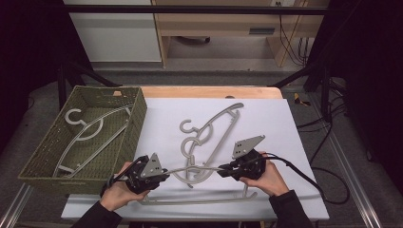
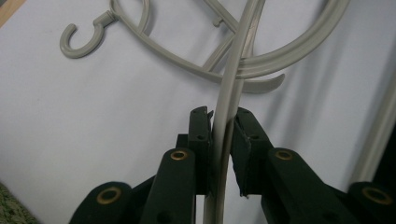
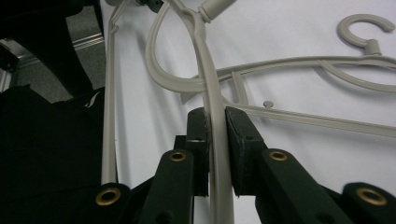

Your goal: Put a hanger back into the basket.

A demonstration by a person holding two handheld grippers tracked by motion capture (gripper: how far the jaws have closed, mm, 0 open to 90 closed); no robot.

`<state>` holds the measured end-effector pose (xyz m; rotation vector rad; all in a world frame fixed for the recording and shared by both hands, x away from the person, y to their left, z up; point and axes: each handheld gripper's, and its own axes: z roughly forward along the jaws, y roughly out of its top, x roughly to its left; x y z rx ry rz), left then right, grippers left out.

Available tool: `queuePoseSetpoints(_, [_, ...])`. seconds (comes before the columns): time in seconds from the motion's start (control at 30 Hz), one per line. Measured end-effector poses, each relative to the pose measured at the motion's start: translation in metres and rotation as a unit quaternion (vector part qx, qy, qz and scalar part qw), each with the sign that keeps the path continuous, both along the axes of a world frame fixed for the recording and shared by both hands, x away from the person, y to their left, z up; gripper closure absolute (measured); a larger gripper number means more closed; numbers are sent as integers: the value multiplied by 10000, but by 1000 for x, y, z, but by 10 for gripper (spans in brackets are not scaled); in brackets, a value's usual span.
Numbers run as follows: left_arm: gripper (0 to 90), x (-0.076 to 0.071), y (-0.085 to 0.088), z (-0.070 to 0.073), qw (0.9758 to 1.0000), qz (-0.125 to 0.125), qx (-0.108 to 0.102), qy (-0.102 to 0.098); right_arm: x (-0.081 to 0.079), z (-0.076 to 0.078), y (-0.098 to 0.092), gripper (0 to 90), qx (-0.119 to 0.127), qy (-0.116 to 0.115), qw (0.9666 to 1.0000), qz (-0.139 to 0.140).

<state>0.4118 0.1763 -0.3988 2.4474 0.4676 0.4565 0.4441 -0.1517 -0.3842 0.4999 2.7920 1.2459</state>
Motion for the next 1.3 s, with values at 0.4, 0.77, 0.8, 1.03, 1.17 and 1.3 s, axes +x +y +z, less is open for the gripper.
queuePoseSetpoints(0.4, [814,-10,-3,6,9997,-85,-231,20,4,-1,-7,655,64,-133,9988,-468])
queuePoseSetpoints(0.77, [816,-14,4,16,9981,178,-591,-50,5,6,-20,505,493,-441,9939,-882])
queuePoseSetpoints(0.8, [816,-14,6,16,9978,236,-616,-73,5,7,-21,484,547,-505,9926,-958])
queuePoseSetpoints(1.03, [816,-11,14,21,9953,594,-756,-146,5,16,-41,325,1090,-866,9785,-1523])
queuePoseSetpoints(1.17, [816,-9,19,24,9930,841,-820,-119,6,18,-52,233,1368,-900,9692,-1837])
queuePoseSetpoints(1.3, [816,-9,25,29,9900,1042,-940,-169,6,19,-59,155,1367,-987,9624,-2128])
